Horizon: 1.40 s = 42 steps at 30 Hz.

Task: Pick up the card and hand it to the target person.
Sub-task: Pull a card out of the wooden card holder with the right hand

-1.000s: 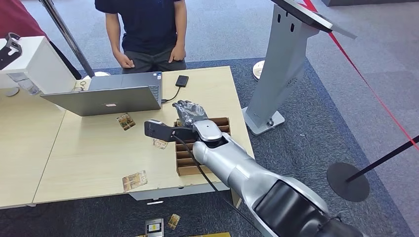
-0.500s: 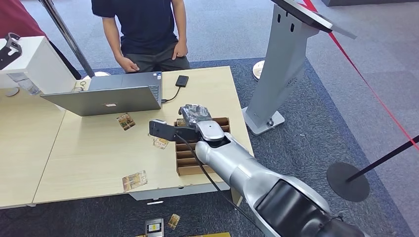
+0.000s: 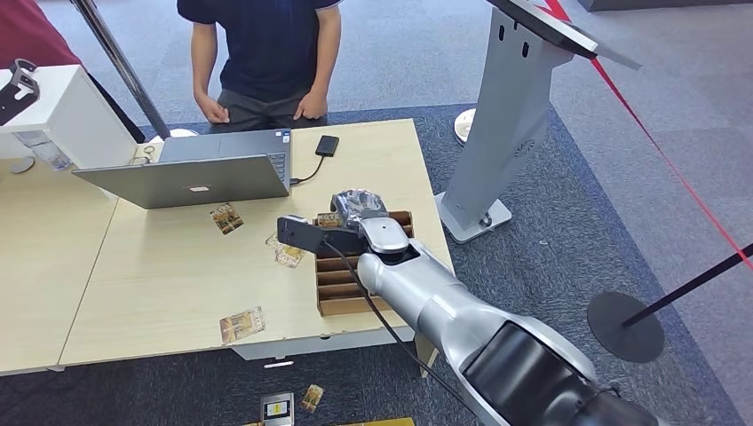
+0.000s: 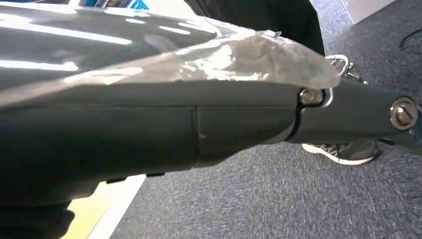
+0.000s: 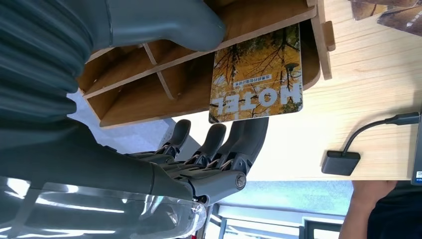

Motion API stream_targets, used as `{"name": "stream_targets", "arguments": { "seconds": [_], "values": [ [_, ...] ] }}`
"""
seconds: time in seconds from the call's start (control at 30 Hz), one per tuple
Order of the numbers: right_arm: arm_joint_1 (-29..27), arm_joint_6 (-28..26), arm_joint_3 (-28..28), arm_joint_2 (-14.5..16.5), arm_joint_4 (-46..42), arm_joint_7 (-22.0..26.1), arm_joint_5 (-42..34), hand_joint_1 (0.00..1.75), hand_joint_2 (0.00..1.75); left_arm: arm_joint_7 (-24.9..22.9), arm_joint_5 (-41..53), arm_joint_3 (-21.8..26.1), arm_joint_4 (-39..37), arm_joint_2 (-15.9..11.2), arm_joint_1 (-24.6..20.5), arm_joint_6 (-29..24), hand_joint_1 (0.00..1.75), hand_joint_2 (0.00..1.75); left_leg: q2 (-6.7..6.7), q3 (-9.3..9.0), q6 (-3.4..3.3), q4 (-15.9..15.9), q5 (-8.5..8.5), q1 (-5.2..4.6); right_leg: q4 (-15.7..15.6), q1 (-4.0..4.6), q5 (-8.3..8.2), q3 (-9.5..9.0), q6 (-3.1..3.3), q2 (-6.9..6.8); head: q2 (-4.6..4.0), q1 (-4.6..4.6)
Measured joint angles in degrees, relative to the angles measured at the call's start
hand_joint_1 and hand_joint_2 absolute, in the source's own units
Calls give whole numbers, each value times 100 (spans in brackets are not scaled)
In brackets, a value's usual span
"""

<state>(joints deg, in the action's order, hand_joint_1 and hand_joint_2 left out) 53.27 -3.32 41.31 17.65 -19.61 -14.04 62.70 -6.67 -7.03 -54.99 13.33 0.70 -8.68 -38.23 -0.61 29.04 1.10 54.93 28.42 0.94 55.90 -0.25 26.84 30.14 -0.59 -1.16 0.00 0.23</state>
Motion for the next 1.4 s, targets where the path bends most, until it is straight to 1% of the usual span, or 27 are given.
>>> {"name": "stream_targets", "arguments": {
  "seconds": [0.27, 0.37, 0.5, 0.6, 0.77, 0.9, 1.2, 1.4],
  "values": [
    [5, -159, 0, 6, -3, 119, -81, 73, 175, 1, -12, 0, -2, 0, -1, -2, 0, 0, 0, 0, 0, 0, 0, 0, 0, 0, 0, -1, 0, 0, 0, -1],
    [13, -207, 0, 13, -4, 151, -136, 83, 175, 1, -16, 0, -2, 0, -1, -2, 0, 0, 0, 0, 0, 0, 0, 0, 0, 0, 0, -1, 0, 0, 0, 0],
    [28, -210, 0, 22, -6, 167, -157, 93, 175, 1, -16, 0, -2, 0, -1, -1, 0, 0, 0, 0, 0, 0, -1, 0, 0, 0, 0, -1, 0, 0, 0, 1],
    [38, -207, 0, 22, -6, 171, -166, 104, 175, 1, -16, -2, -2, 0, -2, 0, 0, 0, 0, 0, 0, 0, -1, 0, 0, 0, 0, -1, 0, 0, 0, 0],
    [40, -152, 0, 19, -2, 161, -162, 110, 175, 3, -16, -2, -2, 0, -2, 1, 0, 0, 0, 0, 0, 0, -1, 0, 0, 0, 0, 0, 0, 0, 0, 0],
    [40, -104, 0, 10, -2, 126, -149, 123, 175, 3, -16, -2, -2, 0, -2, 2, 0, 0, 0, 0, 0, 0, -1, 0, 0, 0, 0, 0, 0, 0, 0, 0],
    [39, -132, -2, 5, -2, 92, -132, 132, 175, 16, -16, -4, -2, 0, -2, 3, 0, 0, 0, -1, 0, 0, -1, 0, 0, 0, 0, 0, 0, 0, 0, -1],
    [38, -251, -1, 8, -4, 221, -150, 135, 175, 31, -18, -13, -2, 0, -1, 3, 0, 0, 0, 1, 1, 0, -2, 0, 0, 0, -1, 0, 0, 0, 0, 1]
  ]
}}
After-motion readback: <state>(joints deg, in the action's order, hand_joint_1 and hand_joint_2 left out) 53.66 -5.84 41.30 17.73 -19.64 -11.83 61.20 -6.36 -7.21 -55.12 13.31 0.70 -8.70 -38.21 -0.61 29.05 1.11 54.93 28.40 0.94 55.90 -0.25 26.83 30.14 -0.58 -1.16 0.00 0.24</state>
